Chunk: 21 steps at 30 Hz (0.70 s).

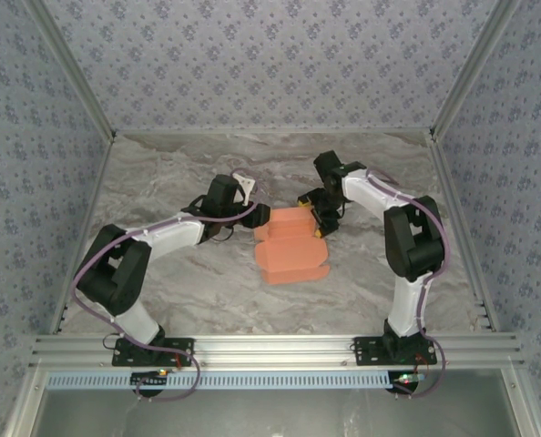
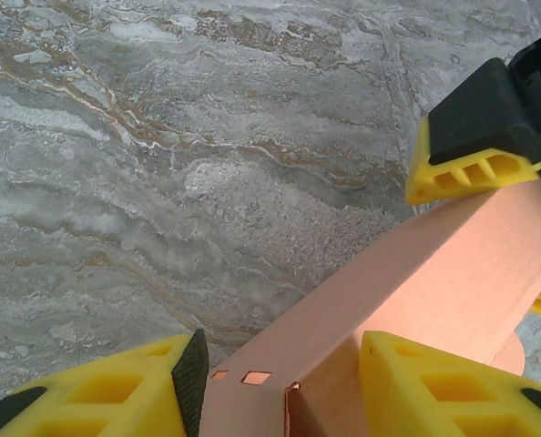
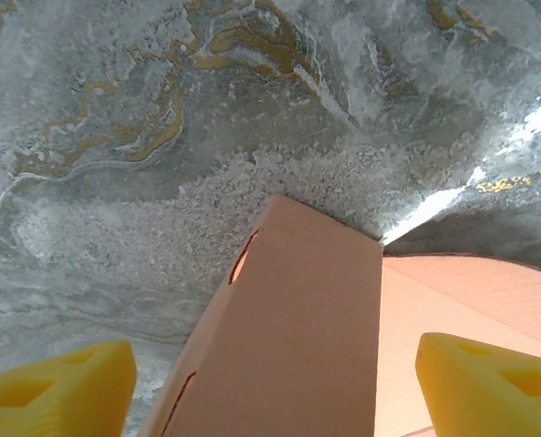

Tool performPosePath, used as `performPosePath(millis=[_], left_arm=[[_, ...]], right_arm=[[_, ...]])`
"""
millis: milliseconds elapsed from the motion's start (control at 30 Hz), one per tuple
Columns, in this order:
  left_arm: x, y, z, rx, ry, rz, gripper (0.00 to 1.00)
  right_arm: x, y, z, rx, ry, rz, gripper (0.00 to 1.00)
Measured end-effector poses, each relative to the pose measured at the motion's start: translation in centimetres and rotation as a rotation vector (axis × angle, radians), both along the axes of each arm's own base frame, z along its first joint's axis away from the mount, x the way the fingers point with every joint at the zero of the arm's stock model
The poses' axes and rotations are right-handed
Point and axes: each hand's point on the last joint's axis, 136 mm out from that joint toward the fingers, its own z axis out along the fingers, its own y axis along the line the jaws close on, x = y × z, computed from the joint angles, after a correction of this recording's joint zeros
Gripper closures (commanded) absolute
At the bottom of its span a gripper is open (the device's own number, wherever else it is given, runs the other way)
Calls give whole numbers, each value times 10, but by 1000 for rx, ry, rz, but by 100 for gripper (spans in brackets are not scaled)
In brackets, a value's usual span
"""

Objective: Fold the paper box

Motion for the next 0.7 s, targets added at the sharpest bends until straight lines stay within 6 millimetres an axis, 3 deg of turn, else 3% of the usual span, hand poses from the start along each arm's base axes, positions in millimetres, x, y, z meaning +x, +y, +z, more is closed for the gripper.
performPosePath(millis=[100,333,467,700], left_arm=[[0,0,0,-1,-1,0,52],[-1,-2,1,-7,4,-8,52],[-3,-3,0,-8,8,-12,50],[-10,3,1,-6,2,-12,37]], right_arm=[[-3,1,-6,-7,23,-10,16],[-3,1,-8,-15,35,-45,37],[-3,0,-8,-19,41,-68,41],[-6,-3,-11,-27,52,-102,44]])
